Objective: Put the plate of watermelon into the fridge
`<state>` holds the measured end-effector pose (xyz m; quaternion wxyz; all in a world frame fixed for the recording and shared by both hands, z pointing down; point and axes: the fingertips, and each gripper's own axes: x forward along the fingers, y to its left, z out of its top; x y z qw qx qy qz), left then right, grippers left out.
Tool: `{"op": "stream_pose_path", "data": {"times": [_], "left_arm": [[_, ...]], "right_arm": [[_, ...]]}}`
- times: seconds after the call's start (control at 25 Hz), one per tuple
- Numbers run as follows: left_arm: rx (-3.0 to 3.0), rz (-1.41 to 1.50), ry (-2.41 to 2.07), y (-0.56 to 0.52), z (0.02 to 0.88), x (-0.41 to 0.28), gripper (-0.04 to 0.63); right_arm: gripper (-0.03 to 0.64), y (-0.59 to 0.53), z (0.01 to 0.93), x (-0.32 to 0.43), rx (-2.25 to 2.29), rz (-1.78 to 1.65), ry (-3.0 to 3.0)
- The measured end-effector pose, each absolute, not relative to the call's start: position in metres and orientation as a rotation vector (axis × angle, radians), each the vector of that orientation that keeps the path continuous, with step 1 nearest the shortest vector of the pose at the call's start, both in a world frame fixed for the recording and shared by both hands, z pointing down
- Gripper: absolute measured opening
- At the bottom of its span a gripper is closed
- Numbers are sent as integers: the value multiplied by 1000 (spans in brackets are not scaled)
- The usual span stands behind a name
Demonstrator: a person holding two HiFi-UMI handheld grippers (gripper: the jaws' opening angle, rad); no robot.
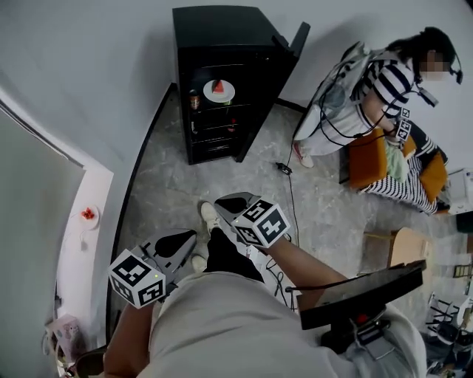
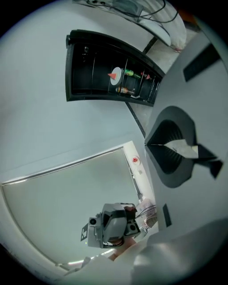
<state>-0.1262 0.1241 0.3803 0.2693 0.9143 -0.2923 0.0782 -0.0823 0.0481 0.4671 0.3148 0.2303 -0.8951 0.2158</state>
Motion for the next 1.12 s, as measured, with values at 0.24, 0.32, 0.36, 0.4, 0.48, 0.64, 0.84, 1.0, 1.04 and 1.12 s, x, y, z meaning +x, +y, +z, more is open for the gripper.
{"op": "stream_pose_path", "data": {"times": [0.24,0.32,0.36,0.4,0.48,0.64,0.84,1.0,1.04,1.12], "left_arm": [[2432,193,-832,150,384,-139,12],[2421,187,-844,156,386,-144,12],[2417,185,-848,159,387,-146,12],[2415,183,-852,162,387,-147,12],[2413,181,-861,165,388,-150,12],[2406,176,-886,168,391,-154,12],[2396,174,-895,169,393,-157,12],[2394,185,-898,166,394,-155,12],[2395,187,-896,165,394,-154,12],[2400,198,-891,163,394,-153,12]], "right_arm": [[15,95,465,-95,530,544,-2370],[15,104,462,-98,515,528,-2373],[15,108,461,-99,509,518,-2374],[15,111,459,-101,501,510,-2375],[15,118,456,-104,484,497,-2377],[15,129,456,-113,445,462,-2375],[15,134,455,-120,411,452,-2377],[15,131,453,-116,408,441,-2381],[15,129,453,-115,411,443,-2380],[15,127,452,-113,418,449,-2381]]}}
